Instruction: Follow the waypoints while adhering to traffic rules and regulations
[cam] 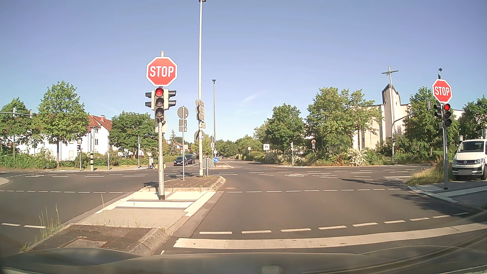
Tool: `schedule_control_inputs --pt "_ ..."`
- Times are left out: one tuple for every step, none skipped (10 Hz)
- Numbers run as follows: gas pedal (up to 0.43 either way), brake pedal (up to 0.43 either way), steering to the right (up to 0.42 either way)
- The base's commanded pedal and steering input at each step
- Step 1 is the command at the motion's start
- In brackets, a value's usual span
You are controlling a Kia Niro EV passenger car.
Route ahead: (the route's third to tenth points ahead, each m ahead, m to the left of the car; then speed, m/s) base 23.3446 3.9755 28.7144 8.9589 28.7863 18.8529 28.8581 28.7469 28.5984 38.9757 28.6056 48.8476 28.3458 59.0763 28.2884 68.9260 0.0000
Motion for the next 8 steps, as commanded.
schedule_control_inputs --pt "0.0 0.311 0.012" --pt "0.0 0.311 0.012" --pt "0.0 0.311 0.012" --pt "0.0 0.311 0.012" --pt "0.0 0.311 0.012" --pt "0.0 0.311 0.012" --pt "0.0 0.311 0.012" --pt "0.0 0.311 0.012"
